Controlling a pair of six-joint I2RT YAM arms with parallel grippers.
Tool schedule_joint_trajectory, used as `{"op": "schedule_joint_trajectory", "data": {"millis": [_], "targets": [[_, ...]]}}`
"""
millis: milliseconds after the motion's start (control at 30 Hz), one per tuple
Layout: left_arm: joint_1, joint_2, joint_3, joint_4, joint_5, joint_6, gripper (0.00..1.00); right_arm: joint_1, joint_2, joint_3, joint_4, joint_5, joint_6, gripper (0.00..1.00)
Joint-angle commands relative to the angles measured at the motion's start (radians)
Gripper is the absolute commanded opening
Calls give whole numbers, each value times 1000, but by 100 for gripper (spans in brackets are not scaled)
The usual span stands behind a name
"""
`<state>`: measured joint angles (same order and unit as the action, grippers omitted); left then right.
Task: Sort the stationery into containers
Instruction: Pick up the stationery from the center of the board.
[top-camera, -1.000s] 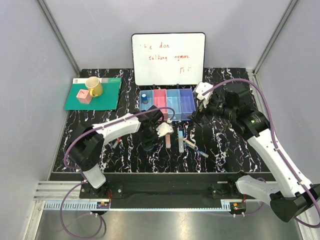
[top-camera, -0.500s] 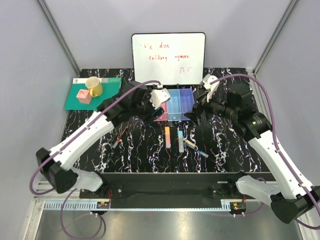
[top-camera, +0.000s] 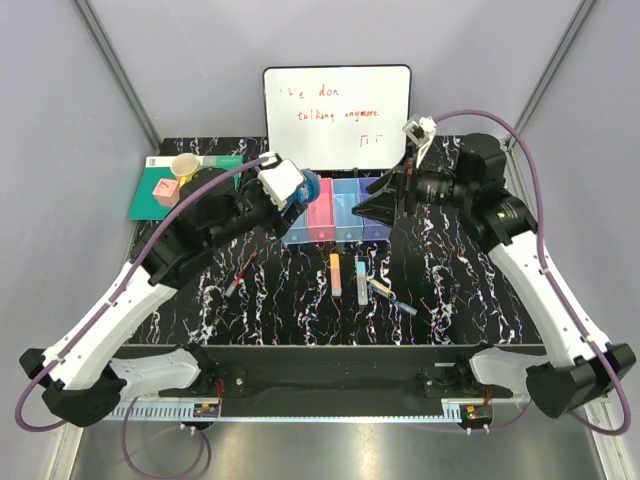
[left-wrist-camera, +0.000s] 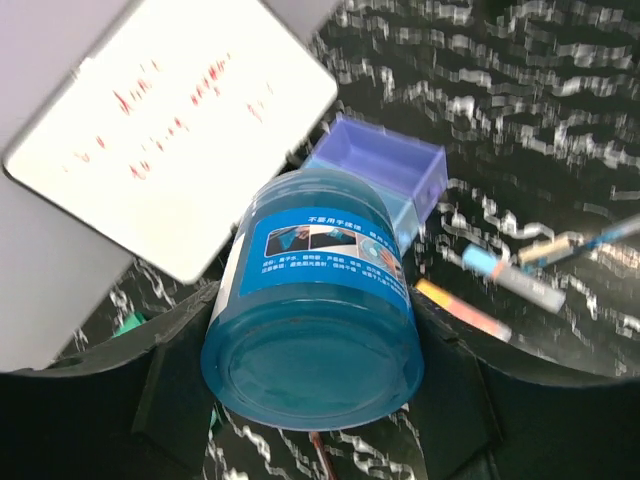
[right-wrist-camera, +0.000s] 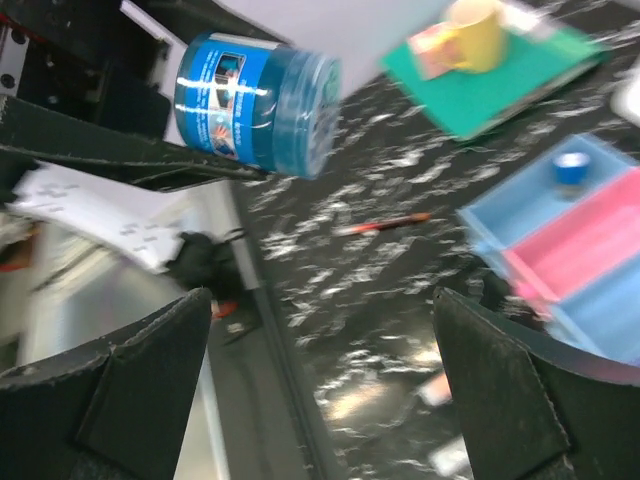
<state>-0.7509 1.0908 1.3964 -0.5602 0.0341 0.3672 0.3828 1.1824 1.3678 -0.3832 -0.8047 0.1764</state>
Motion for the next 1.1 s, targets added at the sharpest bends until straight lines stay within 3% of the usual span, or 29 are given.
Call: {"op": "schedule_joint_trajectory", "data": {"millis": [0, 67, 200, 400, 1067], "targets": [[-37, -22, 33, 198, 21, -22, 0, -9, 74, 40, 156, -314, 251, 100], [-56, -5, 68, 206, 32, -16, 0, -12, 108, 56, 225, -379, 297, 100], [-109, 7, 96, 214, 41, 10, 0, -33, 163, 65, 540, -510, 594, 100], [-186, -12, 69, 240, 21, 55, 0, -41, 187, 50, 752, -577, 784, 100], [-281, -9, 110, 287, 13, 75, 0, -41, 191, -1, 820, -584, 822, 100]]}}
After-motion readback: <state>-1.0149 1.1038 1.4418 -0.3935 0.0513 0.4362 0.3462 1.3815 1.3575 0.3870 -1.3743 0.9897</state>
